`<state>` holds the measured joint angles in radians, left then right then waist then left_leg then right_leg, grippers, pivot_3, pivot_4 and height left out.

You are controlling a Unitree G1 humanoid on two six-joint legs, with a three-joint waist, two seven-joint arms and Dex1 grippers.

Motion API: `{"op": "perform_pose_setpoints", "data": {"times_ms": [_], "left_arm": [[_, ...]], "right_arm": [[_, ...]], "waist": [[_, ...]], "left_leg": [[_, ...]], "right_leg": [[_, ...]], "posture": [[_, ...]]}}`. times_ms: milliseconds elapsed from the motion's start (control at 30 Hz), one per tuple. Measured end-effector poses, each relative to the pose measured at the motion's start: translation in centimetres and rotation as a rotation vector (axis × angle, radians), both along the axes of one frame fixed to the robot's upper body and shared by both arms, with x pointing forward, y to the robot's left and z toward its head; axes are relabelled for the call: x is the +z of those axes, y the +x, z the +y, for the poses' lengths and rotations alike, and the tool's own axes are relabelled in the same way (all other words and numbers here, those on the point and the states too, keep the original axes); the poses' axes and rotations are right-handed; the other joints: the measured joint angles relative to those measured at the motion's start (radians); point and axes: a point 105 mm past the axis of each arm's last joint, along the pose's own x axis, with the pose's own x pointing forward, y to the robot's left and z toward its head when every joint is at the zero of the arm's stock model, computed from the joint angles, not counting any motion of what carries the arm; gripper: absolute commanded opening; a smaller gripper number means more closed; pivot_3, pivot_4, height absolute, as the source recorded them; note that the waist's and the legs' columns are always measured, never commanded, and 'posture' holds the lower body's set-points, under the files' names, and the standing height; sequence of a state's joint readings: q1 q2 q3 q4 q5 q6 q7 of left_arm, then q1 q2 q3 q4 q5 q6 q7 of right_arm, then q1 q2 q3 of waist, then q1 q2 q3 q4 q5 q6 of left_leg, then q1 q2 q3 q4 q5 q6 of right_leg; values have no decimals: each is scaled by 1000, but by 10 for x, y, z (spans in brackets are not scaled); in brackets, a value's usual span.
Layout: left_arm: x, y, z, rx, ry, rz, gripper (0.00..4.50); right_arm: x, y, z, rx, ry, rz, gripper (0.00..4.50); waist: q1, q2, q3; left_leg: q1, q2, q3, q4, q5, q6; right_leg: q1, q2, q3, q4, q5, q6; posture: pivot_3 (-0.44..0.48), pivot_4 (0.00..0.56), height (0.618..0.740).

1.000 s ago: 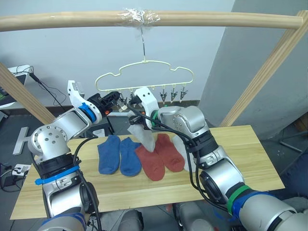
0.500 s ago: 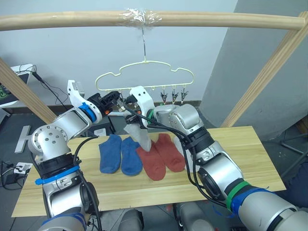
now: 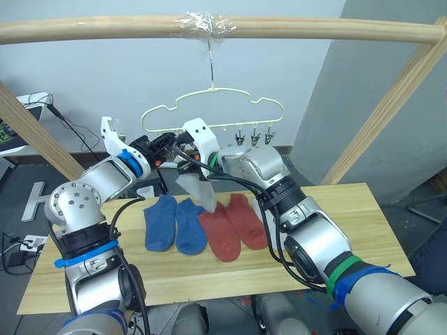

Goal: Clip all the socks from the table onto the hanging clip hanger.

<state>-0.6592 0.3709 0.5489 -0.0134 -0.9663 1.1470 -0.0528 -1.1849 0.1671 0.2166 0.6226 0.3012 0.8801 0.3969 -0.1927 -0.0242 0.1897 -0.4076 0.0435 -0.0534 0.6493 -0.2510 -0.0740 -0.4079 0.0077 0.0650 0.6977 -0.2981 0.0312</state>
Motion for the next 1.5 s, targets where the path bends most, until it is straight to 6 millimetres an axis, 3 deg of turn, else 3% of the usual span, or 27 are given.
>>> {"op": "perform_pose_setpoints", "data": {"times_ms": [467, 500, 700, 733, 800, 900, 1133, 1500], "left_arm": [[-2, -9, -3, 51, 11, -45, 0], [-2, -9, -3, 51, 11, -47, 618], [-4, -11, -8, 26, 13, -38, 2445], [-5, -11, -8, 26, 14, -36, 2678], [-8, -12, -9, 23, 17, -26, 2678], [-9, -12, -10, 19, 19, -23, 2713], [-12, -15, -11, -2, 11, -26, 2713], [-12, -27, 7, 81, 158, -105, 2713]], "right_arm": [[1, -3, 2, 20, 10, 18, 24], [1, -3, 2, 20, 10, 18, 0], [2, -3, 3, 25, 18, 18, 0], [3, -3, 4, 26, 21, 20, 0], [3, -4, 4, 27, 23, 19, 0], [3, -3, 4, 26, 23, 18, 740], [4, -2, 3, 10, 19, 11, 3162], [11, -9, 8, 47, 14, -24, 3162]], "waist": [[1, 0, 0], [1, 0, 0], [0, 0, 0], [0, 0, 0], [1, 0, 0], [2, -1, 0], [2, -1, 0], [-1, -1, 0]], "left_leg": [[0, 0, 0, 0, 0, 0], [0, 0, 0, 0, 0, 0], [-1, 0, 0, 0, 0, 0], [-1, 0, 0, 0, 0, 0], [-1, 0, 0, 0, 0, 0], [-1, 0, 0, 0, 0, 0], [-1, 0, 0, 0, 0, 0], [0, 1, 0, 0, 0, 0]], "right_leg": [[0, -2, 0, 0, 0, 0], [0, -1, 0, 0, 0, 0], [0, -1, 0, 0, 0, 0], [0, -1, 0, 0, 0, 0], [0, -1, 0, 0, 0, 0], [0, -1, 0, 0, 0, 0], [0, -1, 0, 0, 0, 0], [-1, -1, 0, 0, 0, 0]], "posture": [[-176, 139, 740], [-176, 139, 740], [-172, 139, 740], [-172, 139, 740], [-172, 139, 740], [-171, 139, 740], [-171, 140, 740], [-169, 144, 740]]}}
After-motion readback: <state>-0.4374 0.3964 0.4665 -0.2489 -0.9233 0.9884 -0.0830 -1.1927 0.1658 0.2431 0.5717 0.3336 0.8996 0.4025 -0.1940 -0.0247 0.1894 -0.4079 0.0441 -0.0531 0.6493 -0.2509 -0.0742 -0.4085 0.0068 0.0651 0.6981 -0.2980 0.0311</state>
